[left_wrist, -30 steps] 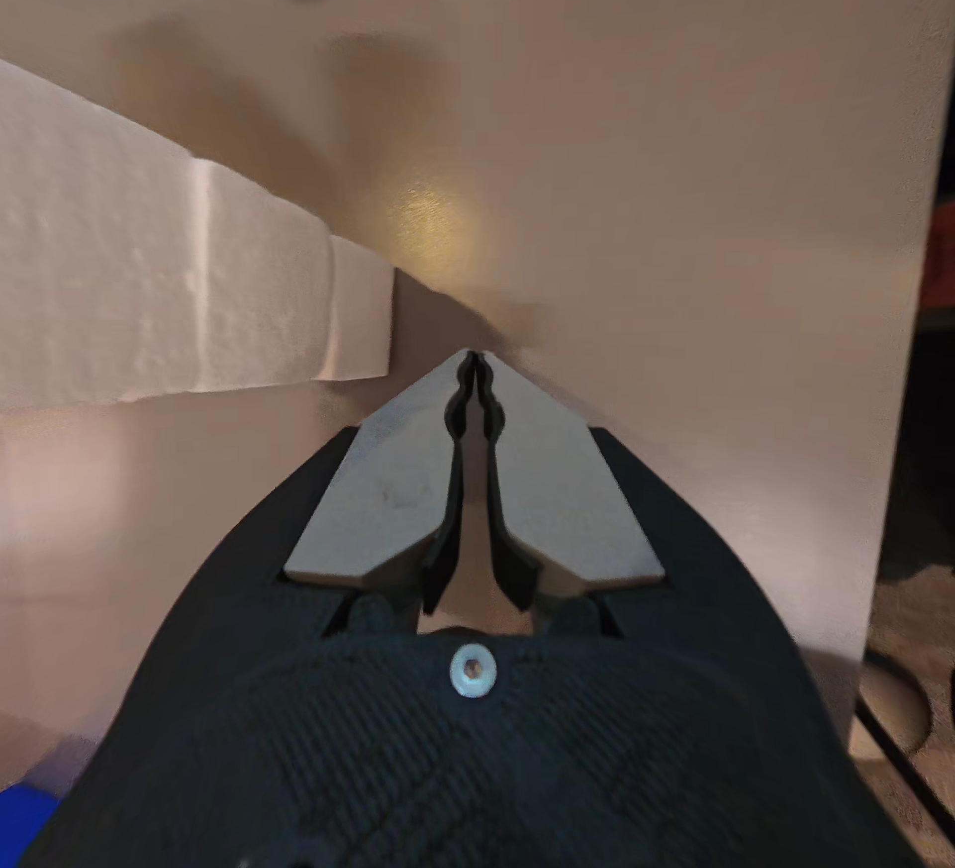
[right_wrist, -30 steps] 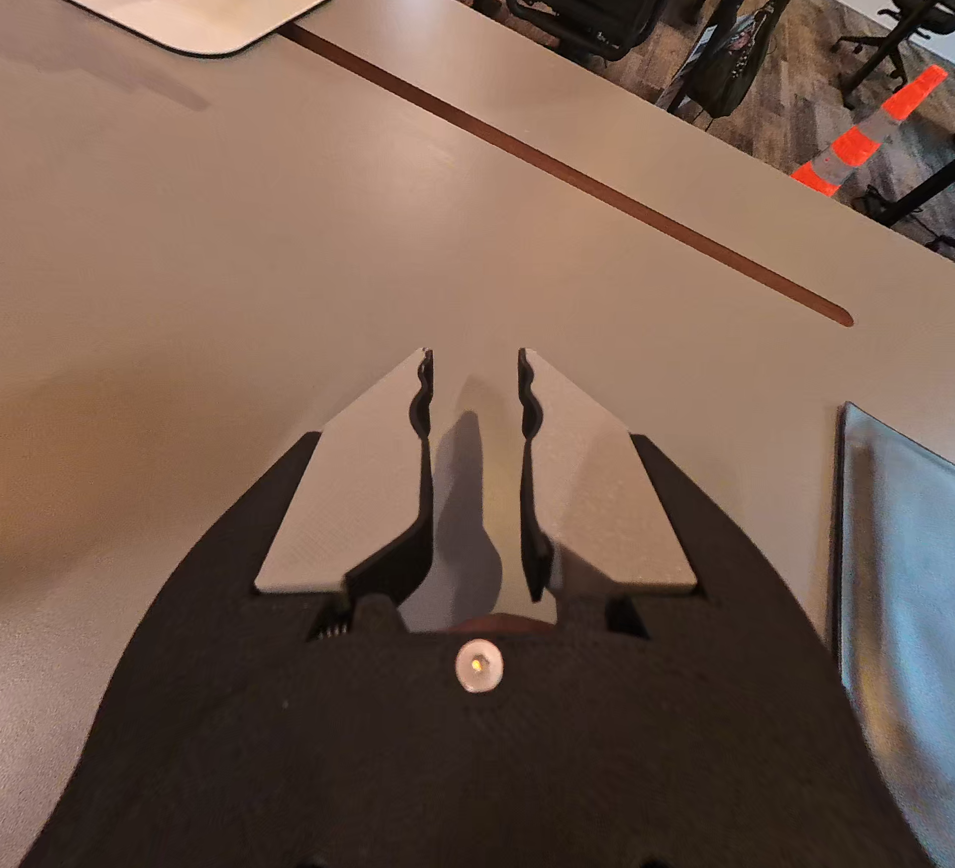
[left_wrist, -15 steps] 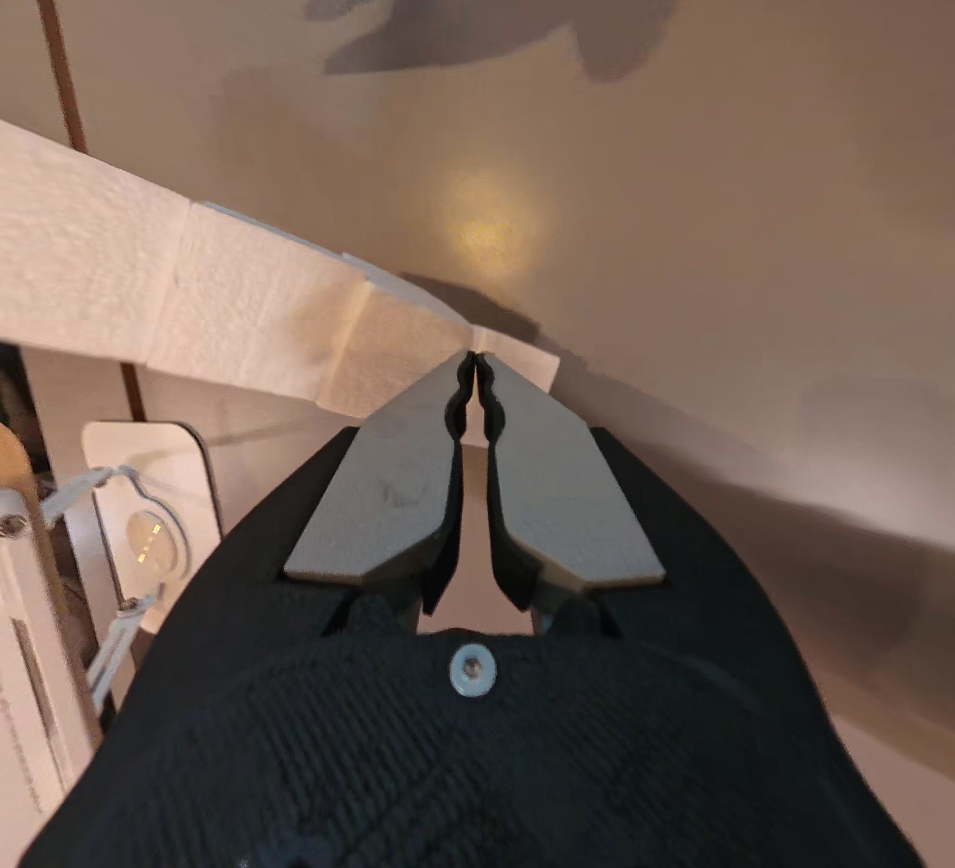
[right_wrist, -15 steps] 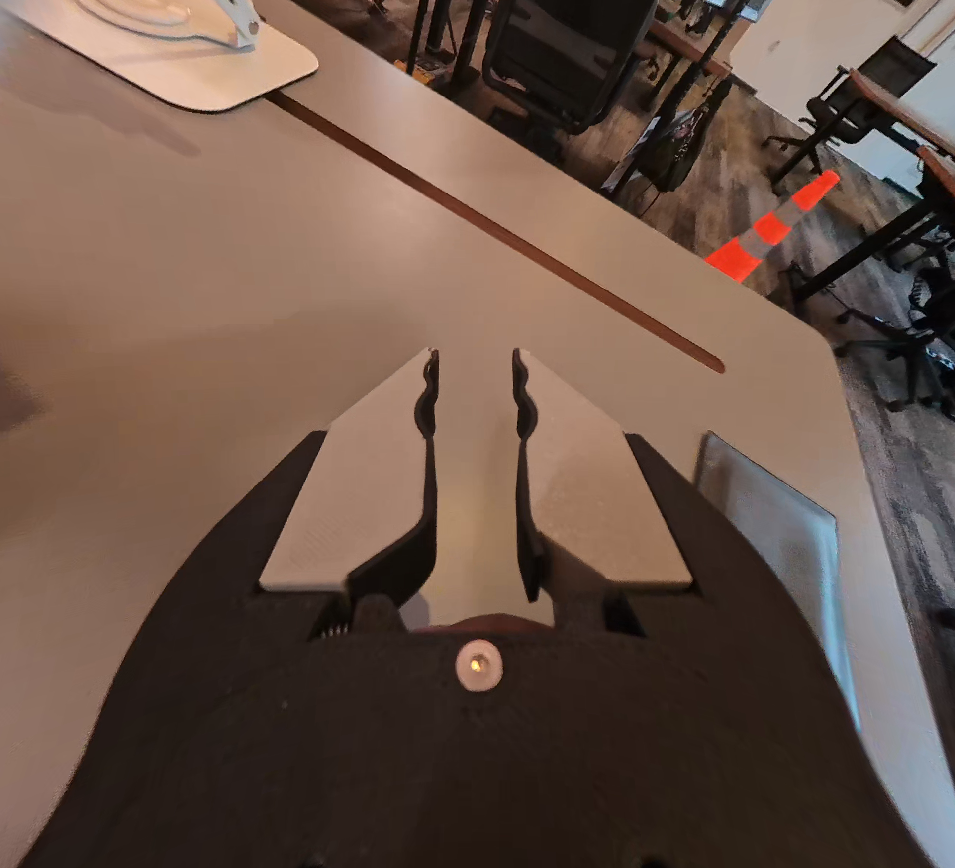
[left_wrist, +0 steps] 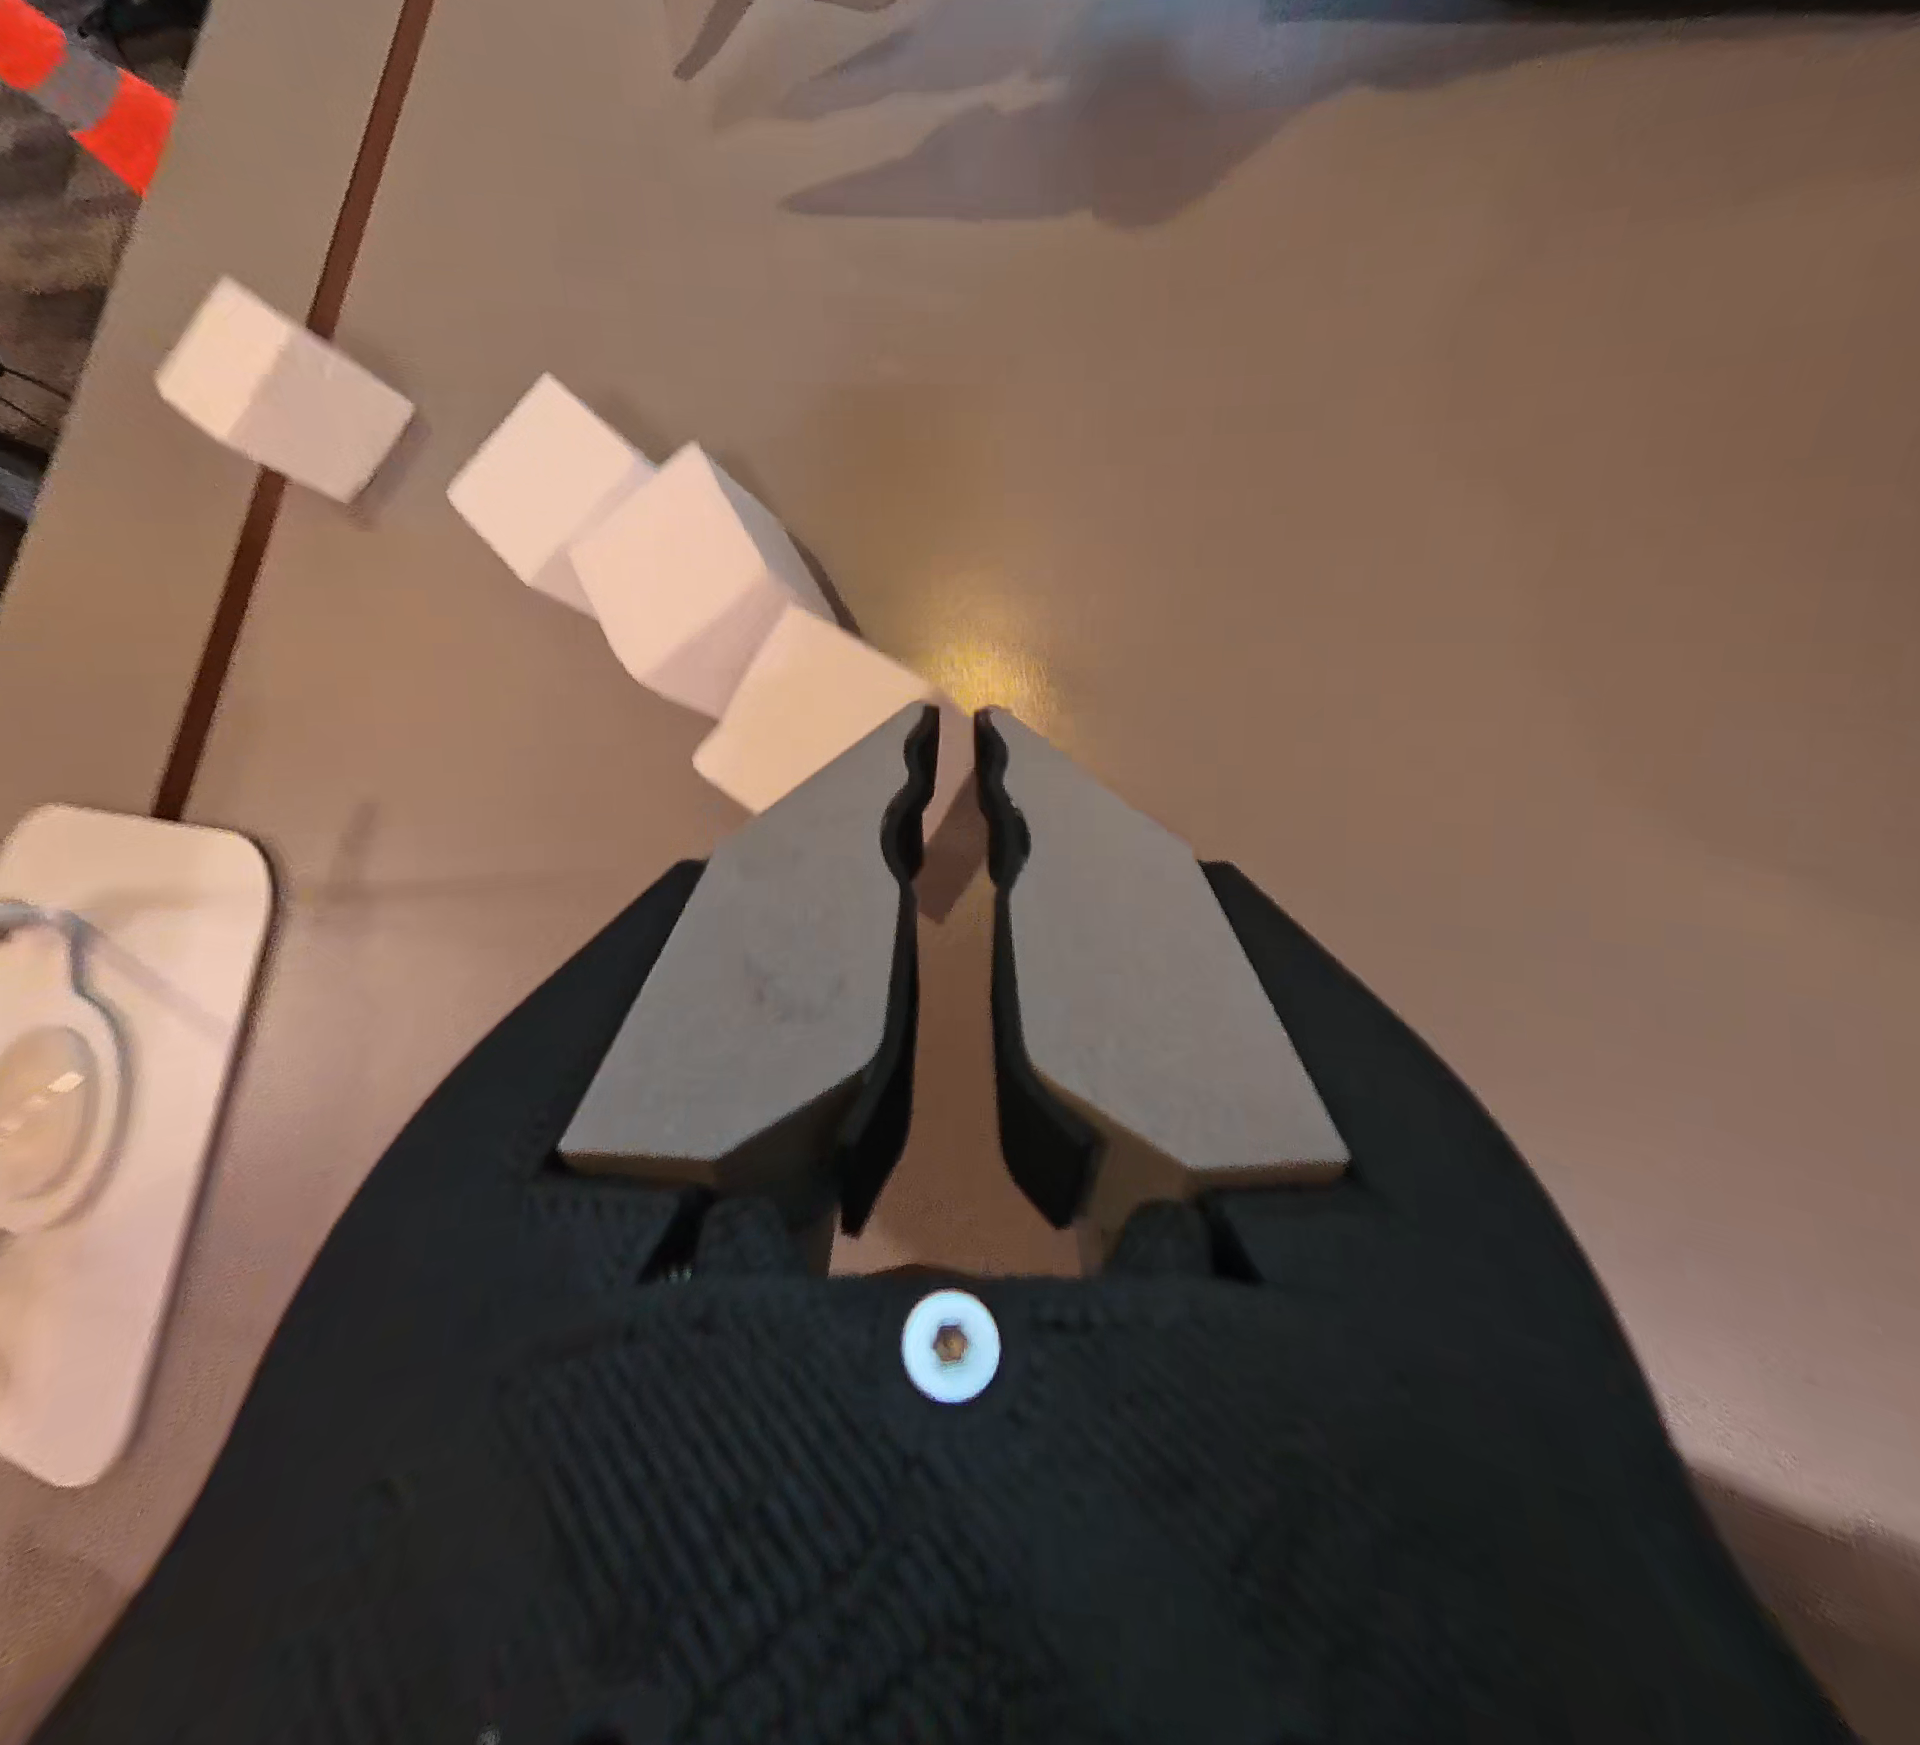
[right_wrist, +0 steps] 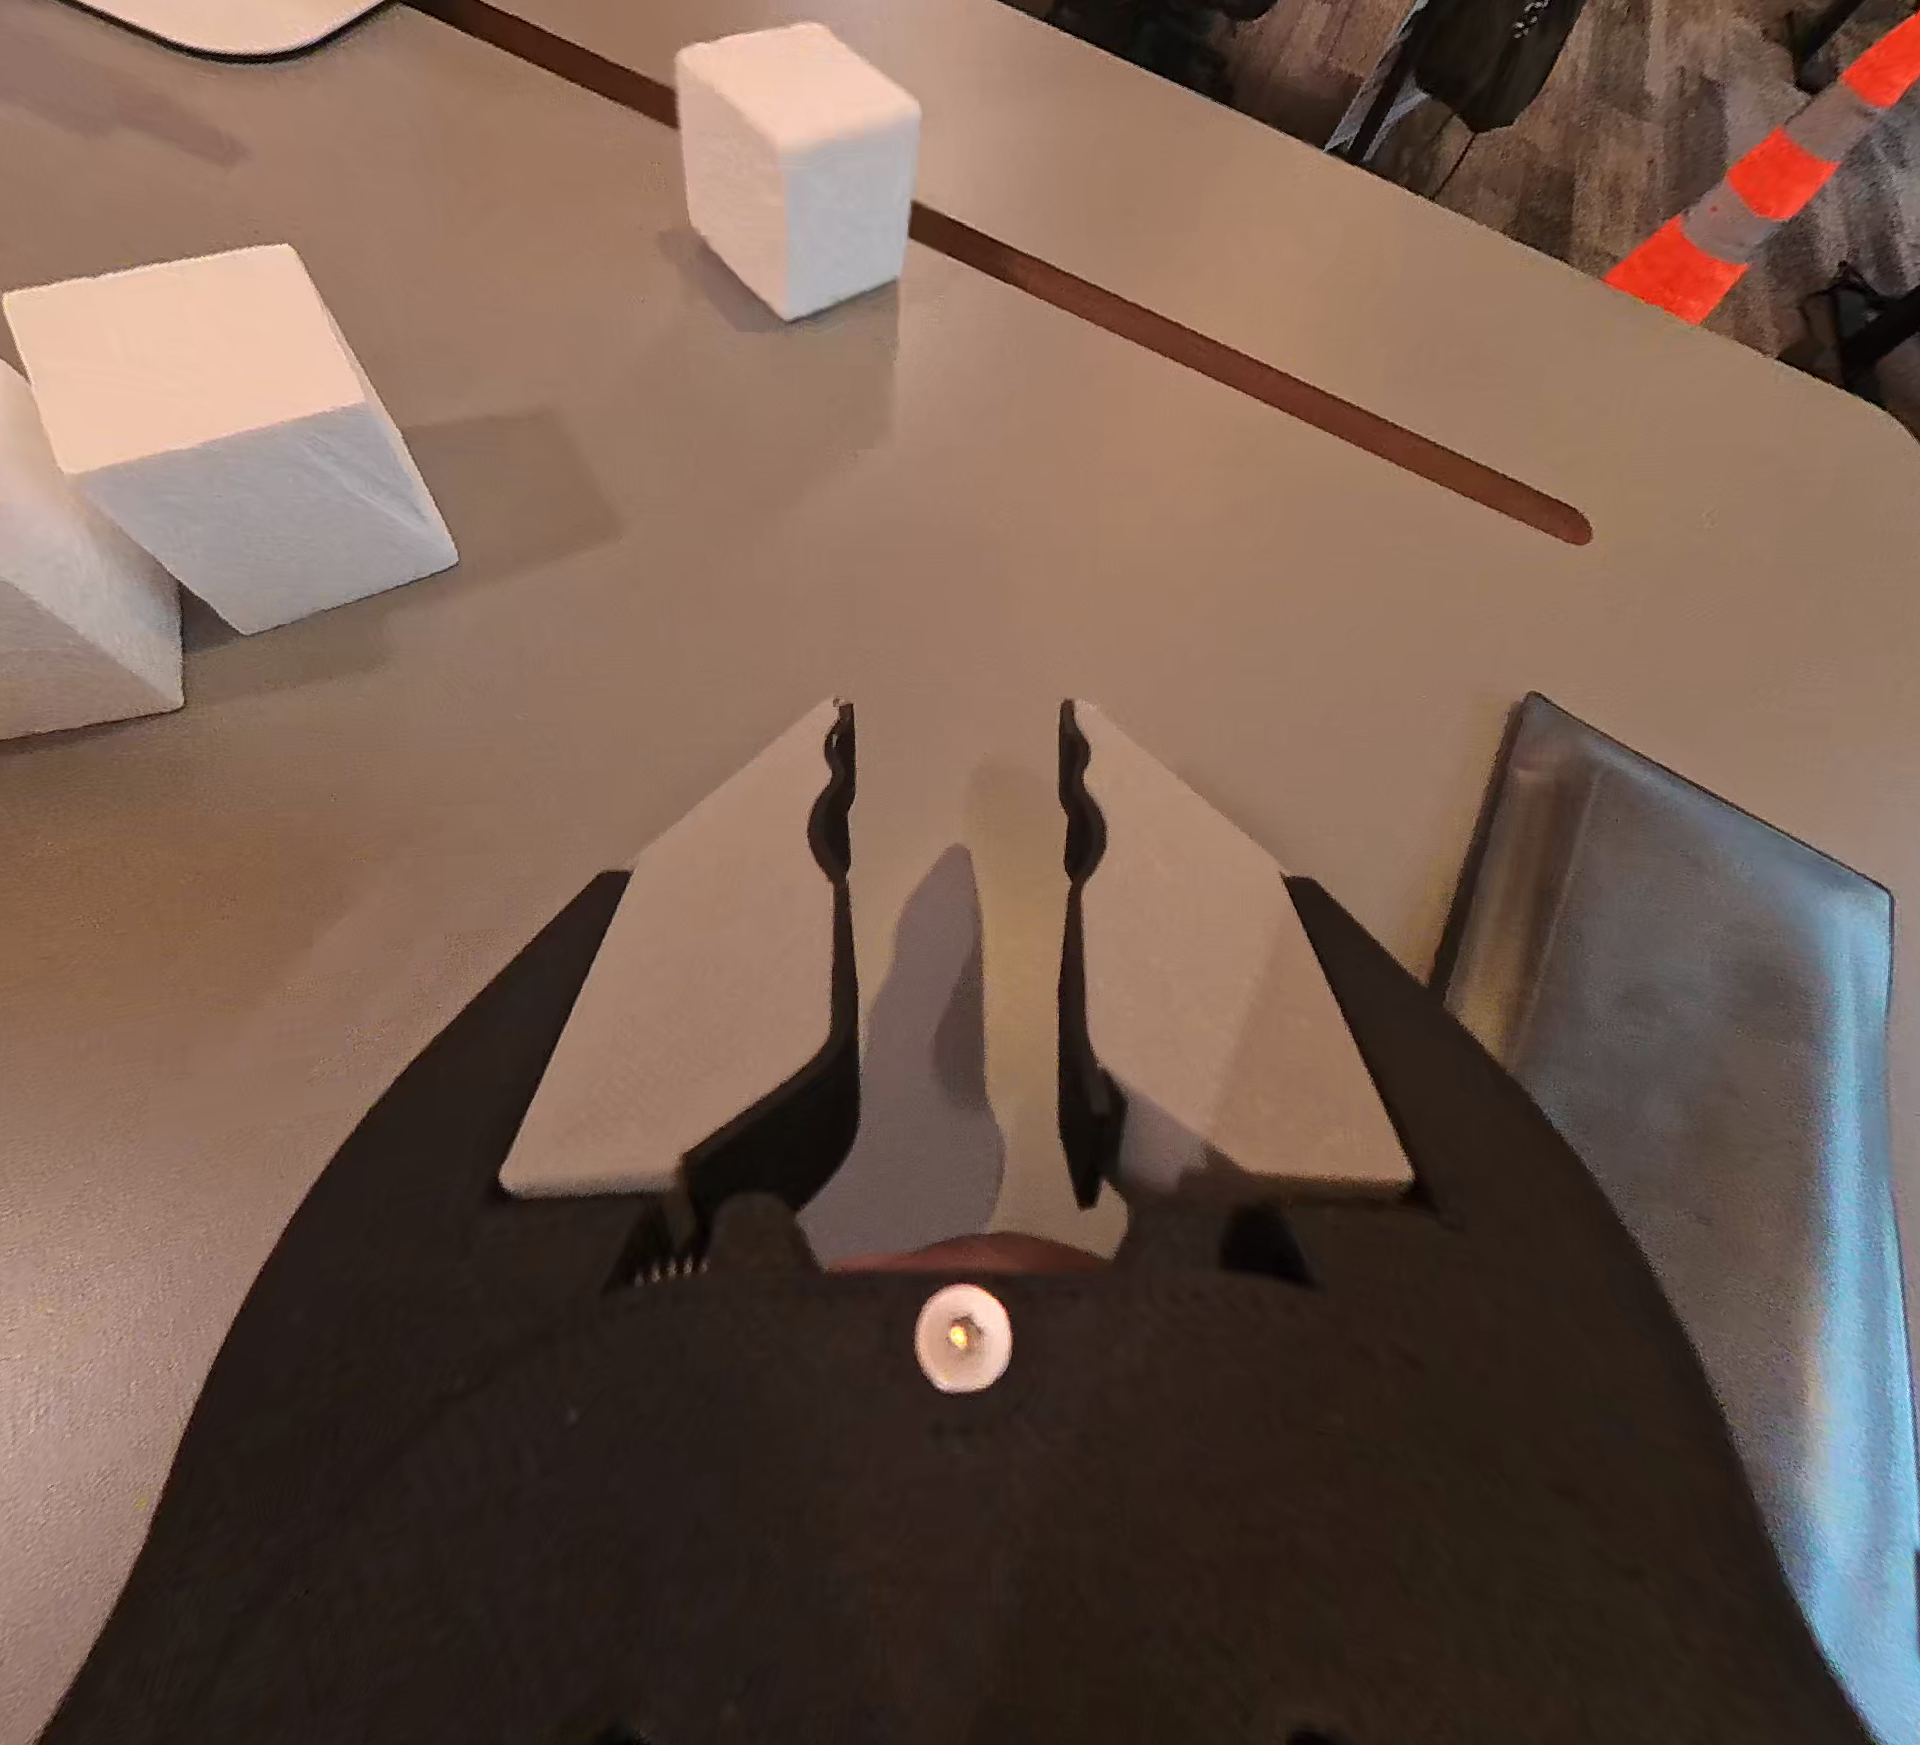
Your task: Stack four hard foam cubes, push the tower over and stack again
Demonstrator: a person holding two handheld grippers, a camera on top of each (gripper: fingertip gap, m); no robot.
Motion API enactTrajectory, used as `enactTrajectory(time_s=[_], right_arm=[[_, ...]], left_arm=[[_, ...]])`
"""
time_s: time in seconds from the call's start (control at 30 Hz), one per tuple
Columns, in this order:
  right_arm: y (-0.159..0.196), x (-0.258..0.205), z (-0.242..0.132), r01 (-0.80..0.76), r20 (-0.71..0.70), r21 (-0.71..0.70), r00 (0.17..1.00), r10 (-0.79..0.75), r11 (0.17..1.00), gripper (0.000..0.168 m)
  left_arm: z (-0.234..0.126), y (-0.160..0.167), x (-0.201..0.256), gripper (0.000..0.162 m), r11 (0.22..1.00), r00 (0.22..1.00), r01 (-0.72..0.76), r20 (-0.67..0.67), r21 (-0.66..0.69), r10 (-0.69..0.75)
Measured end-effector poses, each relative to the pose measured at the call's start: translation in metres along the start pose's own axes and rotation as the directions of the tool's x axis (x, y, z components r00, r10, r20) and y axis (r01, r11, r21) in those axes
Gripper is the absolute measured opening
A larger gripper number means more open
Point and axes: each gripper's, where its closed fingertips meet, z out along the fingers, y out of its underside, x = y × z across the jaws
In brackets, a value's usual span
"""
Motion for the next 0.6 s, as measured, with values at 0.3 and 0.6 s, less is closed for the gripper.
enactTrajectory(time_s=[0.3,0.6], right_arm=[[0.002,-0.015,0.012,0.013,0.016,0.007,1.0,-0.013,1.0,0.041],[-0.008,-0.038,0.017,-0.076,0.196,0.07,0.979,0.061,0.995,0.047]], left_arm=[[-0.003,0.059,0.002,0.023,0.975,0.98,0.198,0.0,0.1,-0.199],[0.014,0.076,0.018,0.05,0.928,0.923,0.364,-0.161,0.075,-0.349]])
